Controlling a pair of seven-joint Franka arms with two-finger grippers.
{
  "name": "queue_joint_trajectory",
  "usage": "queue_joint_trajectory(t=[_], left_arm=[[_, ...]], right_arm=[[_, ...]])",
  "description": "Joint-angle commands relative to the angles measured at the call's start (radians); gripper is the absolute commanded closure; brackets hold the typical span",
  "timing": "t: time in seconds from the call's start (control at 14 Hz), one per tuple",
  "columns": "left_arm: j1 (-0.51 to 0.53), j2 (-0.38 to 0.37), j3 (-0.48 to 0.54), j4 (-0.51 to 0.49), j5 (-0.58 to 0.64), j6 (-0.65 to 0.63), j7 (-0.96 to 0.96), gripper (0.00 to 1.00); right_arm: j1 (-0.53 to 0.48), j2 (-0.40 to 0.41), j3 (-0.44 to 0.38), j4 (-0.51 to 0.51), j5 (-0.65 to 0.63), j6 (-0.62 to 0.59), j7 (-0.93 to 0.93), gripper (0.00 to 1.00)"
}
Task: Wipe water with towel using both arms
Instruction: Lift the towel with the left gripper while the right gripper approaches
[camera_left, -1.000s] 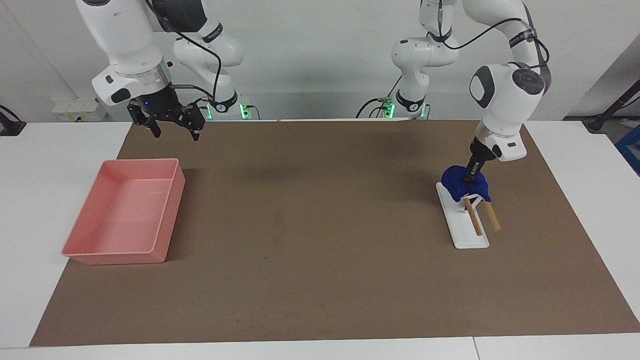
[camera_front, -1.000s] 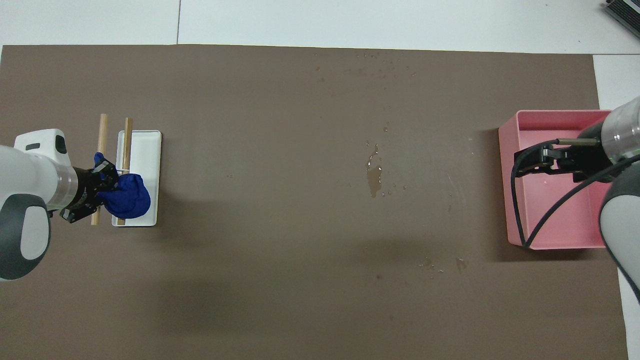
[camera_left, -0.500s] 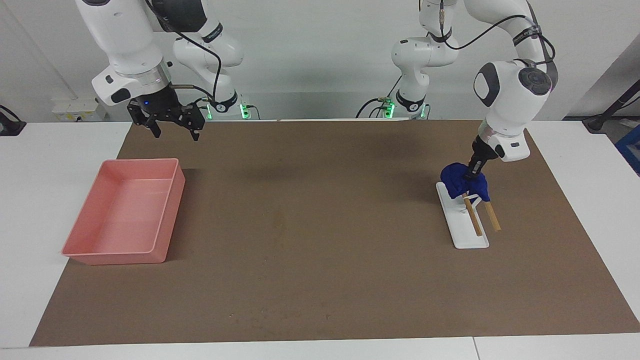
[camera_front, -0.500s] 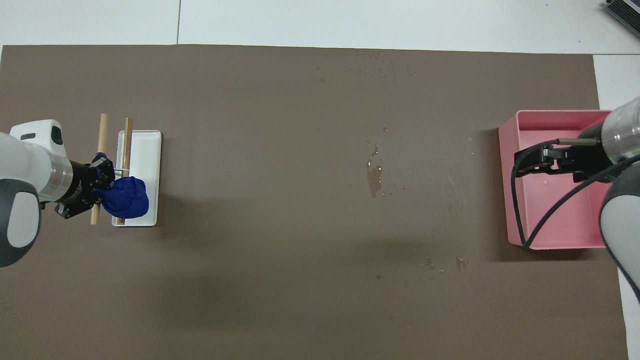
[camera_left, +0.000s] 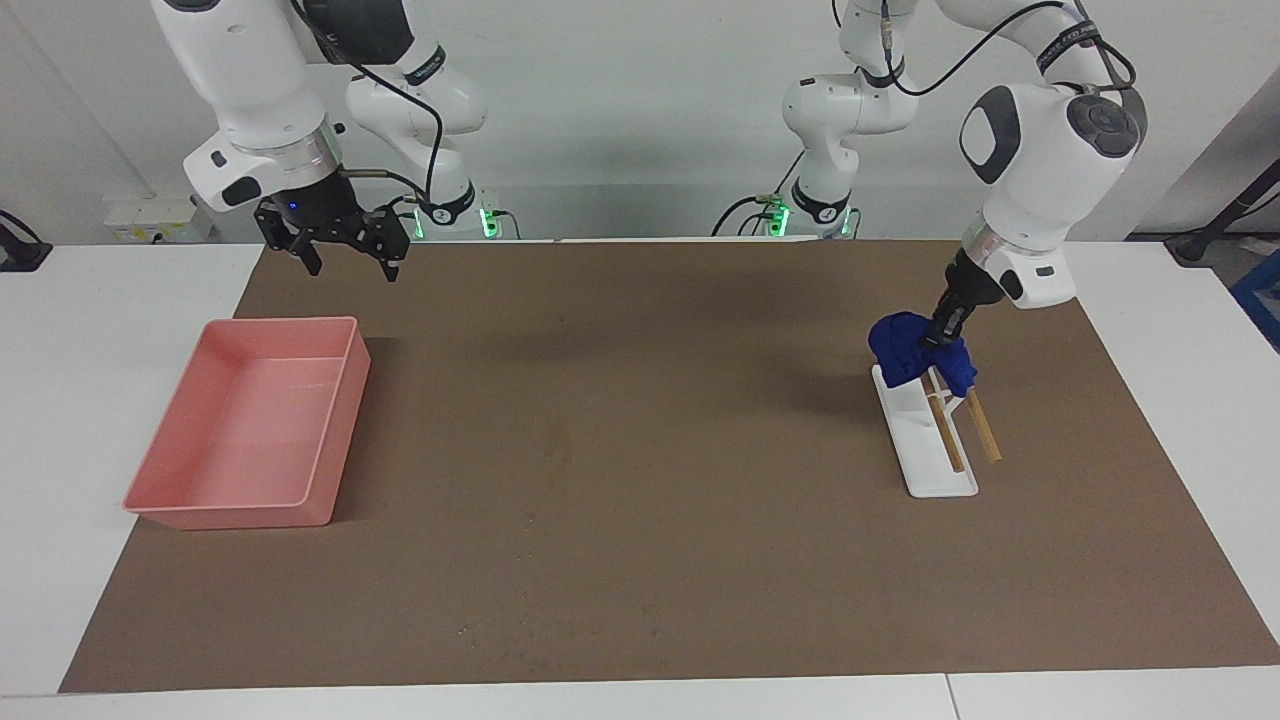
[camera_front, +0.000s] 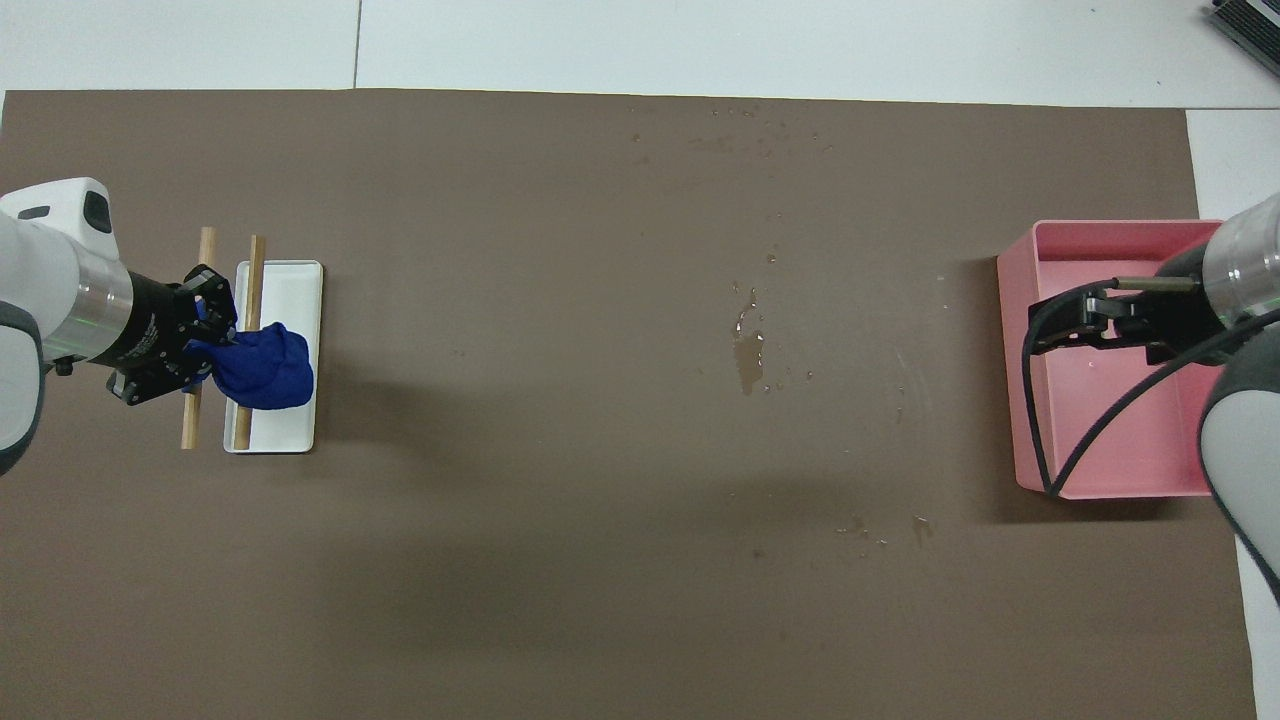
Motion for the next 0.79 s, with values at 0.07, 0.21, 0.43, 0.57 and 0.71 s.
queue_joint_trajectory(t=[0.07, 0.21, 0.43, 0.57, 0.71], left_arm=[[-0.123, 0.024, 0.003, 0.053, -0.009, 0.055, -0.251, 1.00], [-0.165, 0.022, 0.003, 0.065, -0.009, 0.057, -0.320, 1.00], [-0.206, 0.024, 0.001, 0.127, -0.036, 0.080, -0.470, 1.00], [-0.232, 0.025, 0.001, 0.148, -0.105, 0.138, -0.602, 1.00], [-0.266, 0.022, -0.017, 0.148, -0.115, 0.161, -0.691, 1.00]], right_arm=[[-0.011, -0.004, 0.009, 0.005, 0.022, -0.017, -0.021, 0.00], [-0.002, 0.001, 0.010, 0.009, 0.074, 0.011, 0.079, 0.00], [0.006, 0.005, 0.041, 0.017, 0.207, 0.034, 0.394, 0.01], [0.041, 0.008, 0.064, 0.017, 0.287, 0.083, 0.644, 0.02], [0.102, 0.015, 0.065, 0.017, 0.367, 0.167, 0.903, 0.02]])
